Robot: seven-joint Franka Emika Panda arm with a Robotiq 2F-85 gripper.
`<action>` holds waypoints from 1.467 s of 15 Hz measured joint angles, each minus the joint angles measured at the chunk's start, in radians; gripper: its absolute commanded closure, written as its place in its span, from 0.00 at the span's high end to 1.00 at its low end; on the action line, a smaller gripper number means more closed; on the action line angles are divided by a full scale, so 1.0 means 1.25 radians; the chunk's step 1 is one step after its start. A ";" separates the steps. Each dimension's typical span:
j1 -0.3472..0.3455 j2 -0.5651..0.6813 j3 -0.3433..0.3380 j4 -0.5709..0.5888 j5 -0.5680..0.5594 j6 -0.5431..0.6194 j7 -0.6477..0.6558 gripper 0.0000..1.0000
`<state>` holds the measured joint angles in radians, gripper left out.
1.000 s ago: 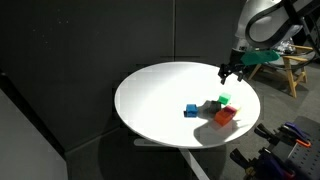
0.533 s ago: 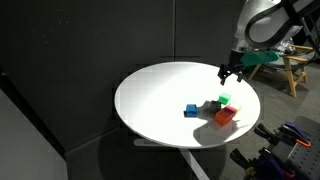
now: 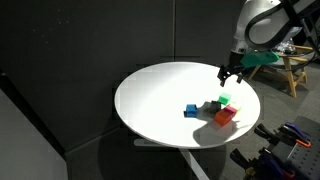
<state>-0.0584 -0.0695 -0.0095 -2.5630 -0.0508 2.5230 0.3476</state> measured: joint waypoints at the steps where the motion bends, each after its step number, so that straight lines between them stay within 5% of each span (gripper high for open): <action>1: 0.004 0.000 0.002 -0.002 0.000 0.000 -0.001 1.00; 12: 0.037 0.001 0.025 -0.044 0.000 0.012 -0.044 1.00; 22: 0.048 0.059 0.030 -0.076 0.000 0.124 -0.066 1.00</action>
<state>0.0021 0.0044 0.0286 -2.6581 -0.0504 2.6775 0.2645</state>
